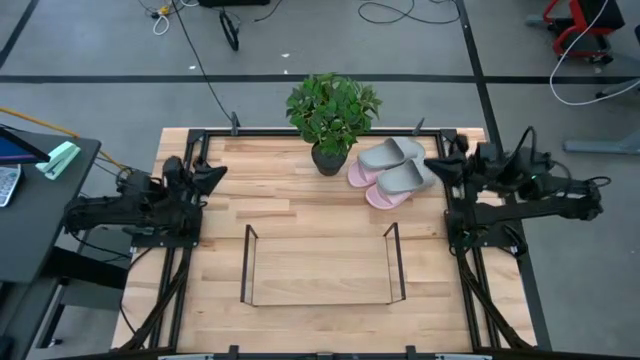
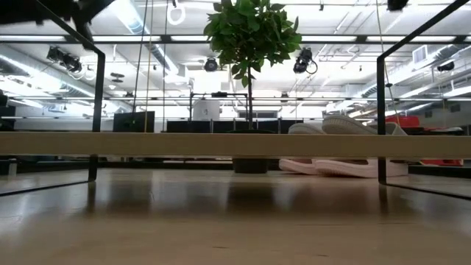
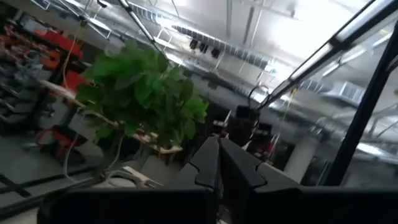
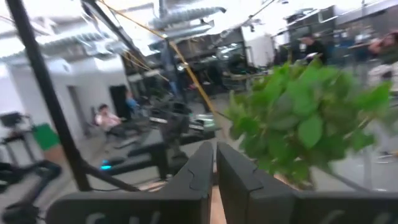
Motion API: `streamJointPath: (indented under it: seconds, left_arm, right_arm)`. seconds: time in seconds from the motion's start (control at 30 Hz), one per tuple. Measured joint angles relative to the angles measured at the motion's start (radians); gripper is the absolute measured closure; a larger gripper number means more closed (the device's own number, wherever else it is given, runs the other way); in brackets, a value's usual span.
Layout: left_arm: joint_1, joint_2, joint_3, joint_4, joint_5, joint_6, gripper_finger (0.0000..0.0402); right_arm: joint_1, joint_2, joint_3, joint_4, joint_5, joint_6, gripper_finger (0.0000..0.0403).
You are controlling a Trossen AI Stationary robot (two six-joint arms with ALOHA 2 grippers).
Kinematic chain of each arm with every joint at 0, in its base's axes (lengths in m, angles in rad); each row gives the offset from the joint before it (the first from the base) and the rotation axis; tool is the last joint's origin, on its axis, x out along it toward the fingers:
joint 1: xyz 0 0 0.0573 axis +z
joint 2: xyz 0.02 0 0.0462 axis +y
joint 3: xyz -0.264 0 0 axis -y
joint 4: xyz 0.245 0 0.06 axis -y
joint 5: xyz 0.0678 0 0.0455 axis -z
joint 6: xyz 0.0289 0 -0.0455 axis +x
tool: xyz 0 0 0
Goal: Pick and place slides into the shelf
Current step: Put the bottom gray slide on the shelf
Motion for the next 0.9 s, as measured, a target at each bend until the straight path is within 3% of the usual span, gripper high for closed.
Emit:
streamJointPath:
  seconds: [0.23,0.5,0.63,0.8,0.9]
  left_arm:
    - [0.000,0.202,0.278,-0.177,0.001,0.159,0.0384]
    - [0.000,0.460,0.592,-0.420,0.003,0.168,0.0391]
    - [0.002,0.585,0.741,-0.489,0.002,0.170,0.0391]
    - [0.005,0.694,0.873,-0.502,0.001,0.373,0.0381]
    - [0.005,0.735,0.911,-0.498,0.001,0.400,0.0374]
  right_arm:
    - [-0.058,0.099,0.310,-0.293,0.006,-0.113,0.0376]
    - [-0.107,0.197,0.579,-0.538,0.025,-0.084,0.0376]
    - [-0.121,0.249,0.672,-0.682,0.064,0.010,0.0376]
    - [-0.124,0.281,0.716,-0.806,0.064,0.071,0.0376]
    - [-0.124,0.285,0.716,-0.824,0.065,0.048,0.0376]
